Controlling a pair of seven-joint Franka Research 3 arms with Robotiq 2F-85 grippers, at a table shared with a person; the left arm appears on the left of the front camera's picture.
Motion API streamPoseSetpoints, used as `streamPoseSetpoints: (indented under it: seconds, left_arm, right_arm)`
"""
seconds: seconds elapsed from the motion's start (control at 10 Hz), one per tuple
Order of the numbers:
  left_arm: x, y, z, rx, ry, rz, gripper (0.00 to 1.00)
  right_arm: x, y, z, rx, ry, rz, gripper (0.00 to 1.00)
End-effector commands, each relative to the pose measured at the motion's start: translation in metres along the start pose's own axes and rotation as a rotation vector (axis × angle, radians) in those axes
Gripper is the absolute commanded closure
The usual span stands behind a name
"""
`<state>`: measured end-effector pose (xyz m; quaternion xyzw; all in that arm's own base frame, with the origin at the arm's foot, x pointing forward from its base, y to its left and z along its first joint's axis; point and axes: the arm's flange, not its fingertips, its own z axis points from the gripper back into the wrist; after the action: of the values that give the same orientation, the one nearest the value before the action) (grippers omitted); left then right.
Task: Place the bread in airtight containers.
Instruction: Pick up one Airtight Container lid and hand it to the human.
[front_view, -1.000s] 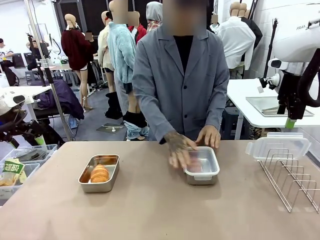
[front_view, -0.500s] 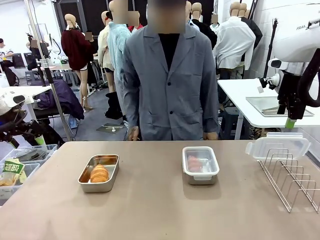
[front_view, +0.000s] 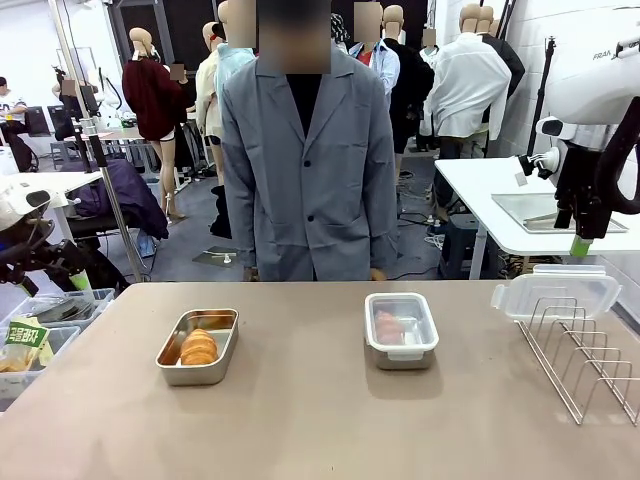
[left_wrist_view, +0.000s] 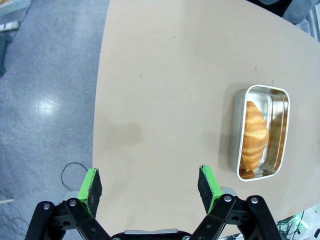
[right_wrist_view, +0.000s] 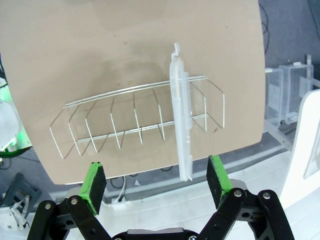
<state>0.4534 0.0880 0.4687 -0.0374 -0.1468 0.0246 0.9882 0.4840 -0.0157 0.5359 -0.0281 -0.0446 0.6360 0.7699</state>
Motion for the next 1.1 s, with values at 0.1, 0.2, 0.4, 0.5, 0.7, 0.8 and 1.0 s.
streamPoseSetpoints:
  seconds: [0.1,0.2,0.4,0.5,0.7,0.8,1.0]
  left_arm:
    - [0.0,0.0,0.001,0.0,-0.002,0.019,0.0]
    - [0.0,0.0,0.001,0.0,-0.002,0.019,0.0]
    - [0.0,0.0,0.001,0.0,-0.002,0.019,0.0]
    - [0.0,0.0,0.001,0.0,-0.002,0.019,0.0]
    - [0.0,0.0,0.001,0.0,-0.002,0.019,0.0]
    - [0.0,0.0,0.001,0.0,-0.002,0.019,0.0]
    - [0.0,0.0,0.001,0.0,-0.002,0.019,0.0]
  right_arm:
    - [0.0,0.001,0.001,-0.005,0.006,-0.006,0.0]
    - [0.0,0.001,0.001,-0.005,0.006,-0.006,0.0]
    - [0.0,0.001,0.001,-0.005,0.006,-0.006,0.0]
    - [0.0,0.001,0.001,-0.005,0.006,-0.006,0.0]
    - [0.0,0.001,0.001,-0.005,0.006,-0.006,0.0]
    - [0.0,0.0,0.0,0.0,0.0,0.0,0.0]
    - [0.009,-0.001,-0.017,-0.021,0.034,-0.022,0.0]
